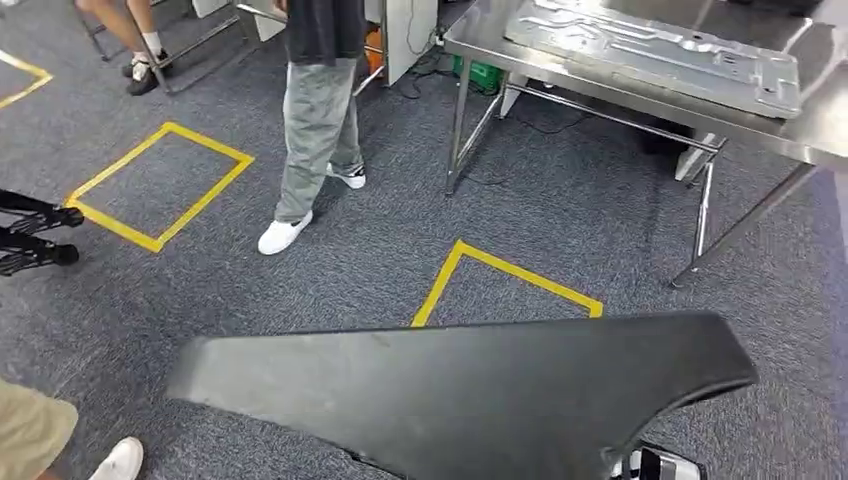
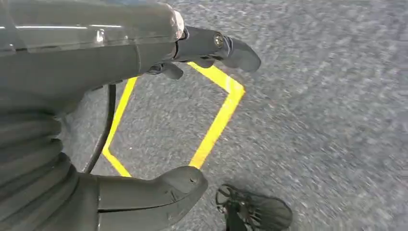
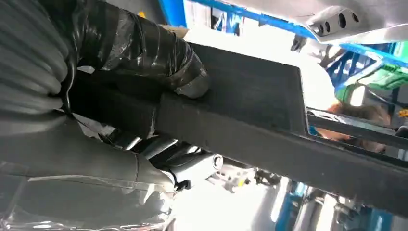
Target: Take the parts from the cabinet and place them on the table.
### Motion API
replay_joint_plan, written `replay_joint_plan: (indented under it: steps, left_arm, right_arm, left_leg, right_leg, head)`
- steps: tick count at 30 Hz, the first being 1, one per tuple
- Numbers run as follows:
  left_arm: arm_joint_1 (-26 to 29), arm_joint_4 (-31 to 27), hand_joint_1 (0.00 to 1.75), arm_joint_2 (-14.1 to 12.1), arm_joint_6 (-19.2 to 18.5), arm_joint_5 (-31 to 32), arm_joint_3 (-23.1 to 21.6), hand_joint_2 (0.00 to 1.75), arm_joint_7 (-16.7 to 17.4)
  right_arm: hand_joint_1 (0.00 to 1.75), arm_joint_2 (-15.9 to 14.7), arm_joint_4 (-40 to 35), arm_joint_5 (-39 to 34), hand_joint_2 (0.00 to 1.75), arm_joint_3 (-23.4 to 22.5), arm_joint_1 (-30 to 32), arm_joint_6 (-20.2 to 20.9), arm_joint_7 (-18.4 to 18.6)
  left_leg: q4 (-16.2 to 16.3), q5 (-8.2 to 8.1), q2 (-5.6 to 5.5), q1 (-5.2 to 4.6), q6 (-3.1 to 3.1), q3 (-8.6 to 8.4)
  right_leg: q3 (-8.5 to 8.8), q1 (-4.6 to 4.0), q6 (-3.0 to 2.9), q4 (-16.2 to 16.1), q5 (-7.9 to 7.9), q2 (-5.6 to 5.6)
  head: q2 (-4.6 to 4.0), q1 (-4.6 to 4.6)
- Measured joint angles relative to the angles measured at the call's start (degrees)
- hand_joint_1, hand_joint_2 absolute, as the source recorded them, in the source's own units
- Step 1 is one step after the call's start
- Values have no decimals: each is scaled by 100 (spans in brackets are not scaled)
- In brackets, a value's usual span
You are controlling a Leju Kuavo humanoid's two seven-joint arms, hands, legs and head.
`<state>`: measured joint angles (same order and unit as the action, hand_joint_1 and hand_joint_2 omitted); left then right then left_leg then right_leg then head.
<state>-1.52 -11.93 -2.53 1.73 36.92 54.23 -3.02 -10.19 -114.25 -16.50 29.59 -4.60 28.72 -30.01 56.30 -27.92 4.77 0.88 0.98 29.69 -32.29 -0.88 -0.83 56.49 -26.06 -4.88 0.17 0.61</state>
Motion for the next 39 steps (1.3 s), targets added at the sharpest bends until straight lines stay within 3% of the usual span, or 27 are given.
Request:
replay_joint_plan:
  steps: [3,4,5,6,8,9,10,12,13,14,15,18,19,20,21,22,24,25,26,28,29,30,34,35,36,37,39]
  left_arm:
    - [-15,0,0,28,-11,28,0,175,-15]
    - [-29,2,0,42,-22,31,0,175,-17]
    - [-38,2,0,50,-26,33,-2,175,-28]
    - [-34,2,0,55,-24,33,-2,175,-37]
    - [-1,2,0,48,-4,31,0,175,-44]
    - [20,2,0,46,-2,31,2,175,-50]
    - [28,2,0,46,2,31,4,175,-57]
    - [20,2,0,46,2,31,7,175,-63]
    - [19,2,0,44,4,31,7,175,-66]
    - [22,2,0,41,7,31,7,175,-66]
    - [18,2,0,28,7,30,11,175,-68]
    - [12,0,0,15,9,31,15,175,-74]
    - [0,0,0,26,4,31,15,175,-81]
    - [-15,0,0,26,-7,31,15,175,-92]
    - [-11,0,0,22,-17,31,18,175,-107]
    - [-3,0,0,22,-17,31,24,175,-116]
    - [23,0,0,26,-24,31,31,175,-116]
    - [22,0,0,26,-24,31,35,175,-116]
    - [15,0,0,26,-24,31,39,175,-116]
    - [0,0,0,26,-24,31,39,175,-116]
    - [-3,0,0,26,-24,31,39,175,-118]
    - [-5,0,0,26,-24,31,41,175,-118]
    - [-30,0,0,28,-26,31,42,175,-124]
    - [-43,0,0,31,-26,31,42,175,-127]
    - [-45,0,0,31,-31,31,42,175,-133]
    - [-38,0,0,31,-31,31,42,175,-133]
    - [-2,0,0,31,-31,30,44,175,-131]
  right_arm:
    - [175,-2,-2,-63,175,-7,-11,22,7]
    - [175,0,-9,-83,175,-4,-4,26,13]
    - [175,0,-11,-107,175,-2,-7,26,11]
    - [175,2,-11,-107,175,-2,-26,26,13]
    - [175,4,-9,-107,175,0,-1,24,17]
    - [175,4,-4,-107,175,2,6,22,17]
    - [175,4,-2,-107,175,2,7,22,17]
    - [175,4,-2,-103,175,2,13,22,22]
    - [175,4,-2,-103,175,4,11,22,22]
    - [175,4,-2,-105,175,4,11,22,20]
    - [175,4,0,-103,175,4,6,22,22]
    - [175,4,-2,-105,175,13,19,22,24]
    - [175,4,-9,-105,175,13,16,22,24]
    - [175,4,-17,-107,175,15,27,20,31]
    - [175,4,-22,-109,175,17,0,20,33]
    - [175,4,-22,-109,175,20,-4,20,35]
    - [175,4,-17,-109,175,26,16,17,44]
    - [175,4,-15,-109,175,26,25,18,52]
    - [175,4,-15,-109,175,26,28,17,57]
    - [175,4,-15,-109,175,26,26,18,63]
    - [175,4,-15,-109,175,26,25,17,66]
    - [175,4,-15,-109,175,26,18,18,66]
    - [175,2,-22,-114,175,28,23,17,72]
    - [175,4,-37,-111,175,28,36,17,77]
    - [175,4,-42,-118,175,28,16,17,72]
    - [175,7,-42,-116,175,31,8,17,77]
    - [175,4,-37,-116,175,31,19,17,79]
  left_leg:
    - [-54,-12,179,24,-90,-69]
    - [-34,-49,136,17,-131,-82]
    - [119,-153,-157,34,-143,-49]
    - [463,-364,-309,39,-139,108]
    - [1431,-799,-442,40,-159,604]
    - [1803,-871,-448,41,-178,825]
    - [1837,-771,-448,43,-188,893]
    - [1174,-276,-467,49,-194,646]
    - [658,6,-534,53,-191,420]
    - [204,179,-761,58,-169,245]
    - [52,91,-953,65,-143,174]
    - [50,111,-770,13,-51,160]
    - [-2,142,-701,84,-5,146]
    - [-21,155,-619,90,22,135]
    - [-23,146,-570,92,64,133]
    - [-22,138,-505,81,77,135]
    - [-17,110,-356,69,77,134]
    - [-16,97,-286,71,69,123]
    - [-16,75,-226,77,57,97]
    - [-18,20,-117,89,17,7]
    - [-24,-10,-76,83,-16,-47]
    - [-24,-45,-41,50,-67,-79]
    - [-103,-78,165,53,-213,-183]
    - [-42,-140,13,90,-244,-169]
    - [190,-295,-235,94,-239,-69]
    - [638,-543,-363,95,-236,150]
    - [1631,-924,-441,71,-248,680]
  right_leg:
    - [-31,-37,-83,-12,2,218]
    - [53,57,-114,-130,102,296]
    - [100,53,-106,-188,116,334]
    - [95,49,-136,-182,127,382]
    - [77,45,-164,-138,101,513]
    - [65,43,-166,-105,85,595]
    - [60,47,-155,-67,60,677]
    - [95,63,-122,-14,6,812]
    - [126,71,-98,0,-16,879]
    - [126,86,-68,24,-43,938]
    - [104,53,-20,62,-74,989]
    - [48,112,89,7,-20,1165]
    - [40,91,119,19,-31,1225]
    - [10,93,141,134,-105,1026]
    - [-144,92,175,421,-295,785]
    - [-378,118,216,863,-525,641]
    - [-887,167,271,1790,-859,538]
    - [-988,185,290,1927,-818,522]
    - [-932,200,302,1765,-646,508]
    - [-438,214,290,797,-90,417]
    - [-129,201,251,210,145,203]
    - [-73,121,210,64,53,10]
    - [-101,90,70,21,65,283]
    - [-46,163,20,-27,104,338]
    - [-35,152,-17,-43,105,389]
    - [-36,140,-47,-40,99,438]
    - [-33,104,-84,-18,75,566]
  head:
    - [0,0]
    - [0,0]
    - [0,-2]
    - [0,4]
    - [0,4]
    - [0,2]
    - [0,4]
    - [0,2]
    - [0,4]
    - [0,4]
    - [0,2]
    - [0,2]
    - [0,4]
    - [0,-2]
    - [0,-11]
    - [0,-13]
    - [0,-11]
    - [0,-11]
    - [0,-9]
    - [0,-11]
    - [0,-11]
    - [0,-11]
    - [0,-9]
    - [0,-9]
    - [0,-9]
    - [0,-4]
    - [0,-4]
